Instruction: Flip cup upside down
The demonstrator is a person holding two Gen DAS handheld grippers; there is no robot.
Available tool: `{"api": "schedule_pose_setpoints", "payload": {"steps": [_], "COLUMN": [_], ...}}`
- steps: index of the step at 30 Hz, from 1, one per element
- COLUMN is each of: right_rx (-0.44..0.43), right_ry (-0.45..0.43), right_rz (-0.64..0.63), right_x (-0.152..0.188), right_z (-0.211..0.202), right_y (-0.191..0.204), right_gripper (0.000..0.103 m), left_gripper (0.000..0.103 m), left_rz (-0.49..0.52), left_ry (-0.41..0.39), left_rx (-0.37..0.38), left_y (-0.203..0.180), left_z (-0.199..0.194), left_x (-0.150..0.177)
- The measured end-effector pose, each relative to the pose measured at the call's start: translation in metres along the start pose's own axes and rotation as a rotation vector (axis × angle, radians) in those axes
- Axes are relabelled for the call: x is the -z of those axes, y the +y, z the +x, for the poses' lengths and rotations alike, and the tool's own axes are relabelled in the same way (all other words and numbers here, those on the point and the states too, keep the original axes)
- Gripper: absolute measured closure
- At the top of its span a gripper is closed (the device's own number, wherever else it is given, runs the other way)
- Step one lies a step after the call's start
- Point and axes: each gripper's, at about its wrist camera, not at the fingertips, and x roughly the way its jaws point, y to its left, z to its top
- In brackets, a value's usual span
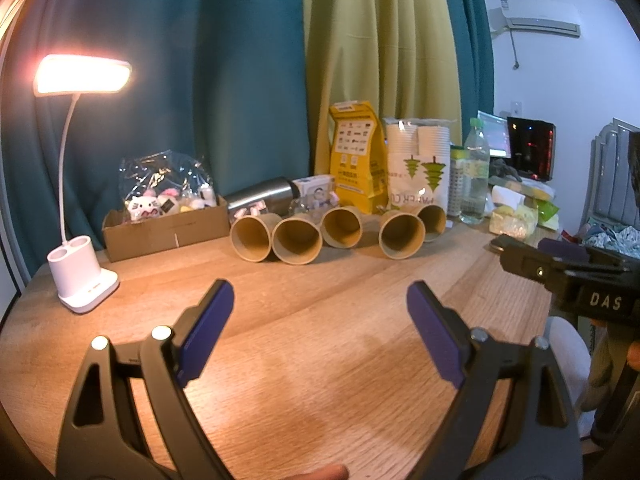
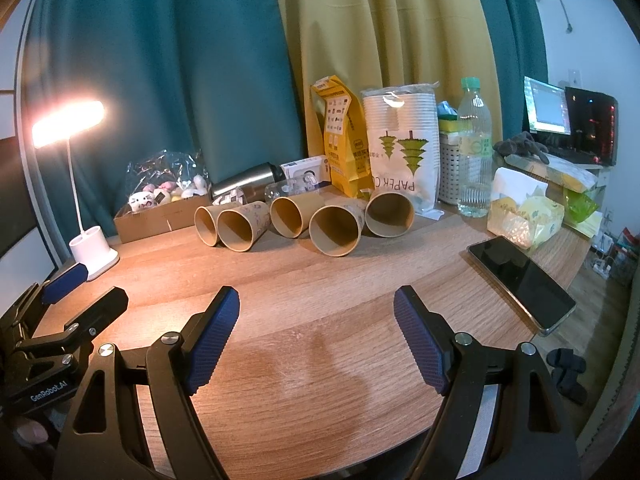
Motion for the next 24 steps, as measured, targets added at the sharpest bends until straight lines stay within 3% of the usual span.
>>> {"api": "schedule_pose_setpoints", "payload": {"steps": [24], "right_rx": [-0.002], "right_ry": [0.003], "right_rz": [0.002], "right_x": [0.0011], "right_z": [0.0003], "right_y": [-0.0002], "right_gripper": [0.021], "left_gripper": [0.013], "left_rz": [0.003], "left_ry": [0.000], "left_rx": [0.003], "left_y": [-0.0018], "left_z": [0.0001], "left_x": [0.0000]}}
